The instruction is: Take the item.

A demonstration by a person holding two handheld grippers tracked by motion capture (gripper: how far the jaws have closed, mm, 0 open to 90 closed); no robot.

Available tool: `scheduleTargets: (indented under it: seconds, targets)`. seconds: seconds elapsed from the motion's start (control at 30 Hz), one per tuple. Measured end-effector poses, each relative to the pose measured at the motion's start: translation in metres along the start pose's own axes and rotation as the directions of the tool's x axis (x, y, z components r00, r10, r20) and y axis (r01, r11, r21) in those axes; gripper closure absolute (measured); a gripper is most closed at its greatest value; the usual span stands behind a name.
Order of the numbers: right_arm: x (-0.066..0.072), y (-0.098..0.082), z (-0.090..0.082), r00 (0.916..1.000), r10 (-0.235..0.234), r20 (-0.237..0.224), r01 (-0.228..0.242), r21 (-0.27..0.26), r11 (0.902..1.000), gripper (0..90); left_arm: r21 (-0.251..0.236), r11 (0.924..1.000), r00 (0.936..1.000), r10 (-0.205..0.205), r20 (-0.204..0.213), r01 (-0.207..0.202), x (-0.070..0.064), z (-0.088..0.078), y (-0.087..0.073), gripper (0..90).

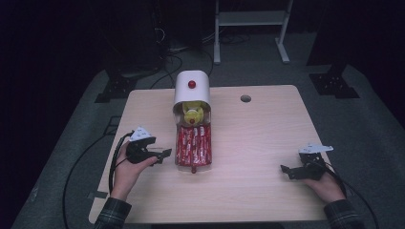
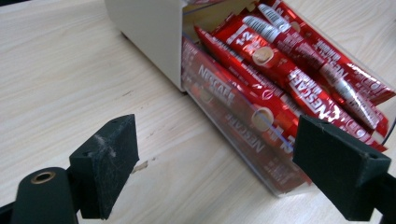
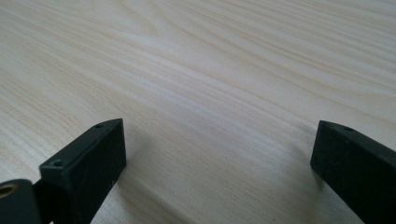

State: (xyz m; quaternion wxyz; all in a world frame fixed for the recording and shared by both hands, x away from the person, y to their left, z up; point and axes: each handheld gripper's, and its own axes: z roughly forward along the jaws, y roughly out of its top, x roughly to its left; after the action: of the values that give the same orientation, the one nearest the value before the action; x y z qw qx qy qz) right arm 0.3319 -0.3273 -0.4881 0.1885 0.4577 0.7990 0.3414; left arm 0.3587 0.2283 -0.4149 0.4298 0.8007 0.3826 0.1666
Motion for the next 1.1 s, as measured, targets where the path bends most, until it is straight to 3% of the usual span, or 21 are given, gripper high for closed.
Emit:
scheduleTargets:
  seconds: [0.57, 1.1]
  targets:
    - [0.0, 0.0, 0.0, 1.0, 0.0, 0.0, 0.0, 0.0, 1.0, 2.6, -0.008, 1.0, 0.9999, 0.002, 0.016, -0.002, -0.009, 0.006, 0.014, 16.3]
    - [0.0, 0.0, 0.0, 1.0, 0.0, 0.0, 0.0, 0.0, 1.0, 2.6, -0.028, 0.9995, 0.9988, 0.015, 0.047, -0.014, -0.019, 0.013, 0.023, 26.7]
